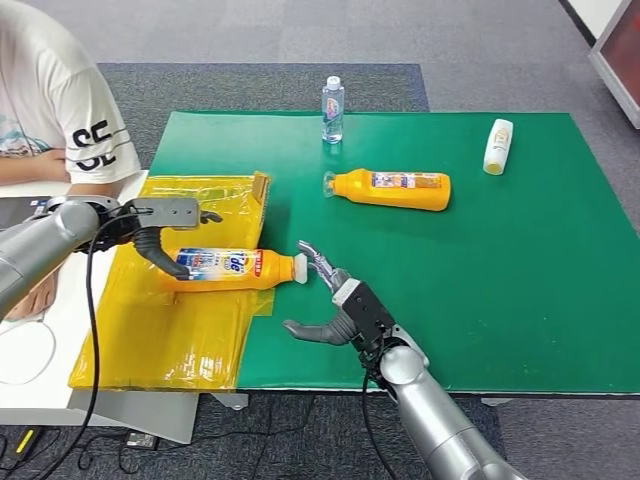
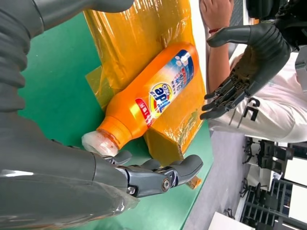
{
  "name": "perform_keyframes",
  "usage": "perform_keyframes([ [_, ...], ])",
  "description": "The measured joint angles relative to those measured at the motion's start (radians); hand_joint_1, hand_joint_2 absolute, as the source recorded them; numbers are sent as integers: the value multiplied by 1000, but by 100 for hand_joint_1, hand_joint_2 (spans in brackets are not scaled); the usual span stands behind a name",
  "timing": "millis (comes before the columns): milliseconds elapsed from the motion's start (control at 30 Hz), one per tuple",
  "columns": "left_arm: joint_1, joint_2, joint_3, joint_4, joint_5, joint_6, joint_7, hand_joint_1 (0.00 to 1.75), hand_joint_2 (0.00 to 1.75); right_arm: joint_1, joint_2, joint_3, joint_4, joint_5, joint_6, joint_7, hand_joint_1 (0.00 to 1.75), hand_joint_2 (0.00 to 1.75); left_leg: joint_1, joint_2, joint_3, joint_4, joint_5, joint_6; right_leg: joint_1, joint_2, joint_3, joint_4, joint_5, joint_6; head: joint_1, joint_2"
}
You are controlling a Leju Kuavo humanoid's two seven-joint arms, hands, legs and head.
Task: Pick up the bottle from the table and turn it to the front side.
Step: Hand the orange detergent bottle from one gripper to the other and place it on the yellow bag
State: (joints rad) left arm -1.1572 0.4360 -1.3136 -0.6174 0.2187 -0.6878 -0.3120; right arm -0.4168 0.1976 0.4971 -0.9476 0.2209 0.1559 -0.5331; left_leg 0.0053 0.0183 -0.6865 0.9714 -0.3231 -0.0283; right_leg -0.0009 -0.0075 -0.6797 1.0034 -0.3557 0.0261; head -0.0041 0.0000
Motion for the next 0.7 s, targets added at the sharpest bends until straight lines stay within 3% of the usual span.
perform_keyframes([
  [133, 23, 11, 21, -23, -10, 61, -26, 0, 175, 1, 0, -1, -1, -2, -8, 1, 0, 175, 0, 0, 0, 0, 0, 0, 0, 0, 0, 0, 0, 0, 0, 0],
  [267, 138, 24, 125, -99, -64, 238, -94, 0, 175, 29, -7, -24, -40, -51, -8, 0, 0, 175, 0, 0, 0, 0, 0, 0, 0, 0, 0, 0, 0, 0, 0, 0],
  [367, 302, 40, 271, -214, -154, 335, -110, 0, 175, 68, -29, -76, -126, -95, 15, 4, 0, 175, -1, 1, 0, 0, -1, 0, -1, 1, -1, 0, 0, 0, 0, 0],
  [500, 555, 46, 500, -400, -283, 399, -133, 0, 175, 125, -66, -160, -265, -95, 27, 13, 0, 175, -2, 1, 1, 0, -5, 1, -2, 1, -1, -1, -3, 0, 0, 0],
  [700, 912, -30, 837, -708, -457, 461, -144, 0, 175, 246, -111, -272, -507, -46, 15, 11, 0, 175, -3, 1, 8, 0, -13, 3, -4, 1, 7, -1, -11, 3, 0, 0],
])
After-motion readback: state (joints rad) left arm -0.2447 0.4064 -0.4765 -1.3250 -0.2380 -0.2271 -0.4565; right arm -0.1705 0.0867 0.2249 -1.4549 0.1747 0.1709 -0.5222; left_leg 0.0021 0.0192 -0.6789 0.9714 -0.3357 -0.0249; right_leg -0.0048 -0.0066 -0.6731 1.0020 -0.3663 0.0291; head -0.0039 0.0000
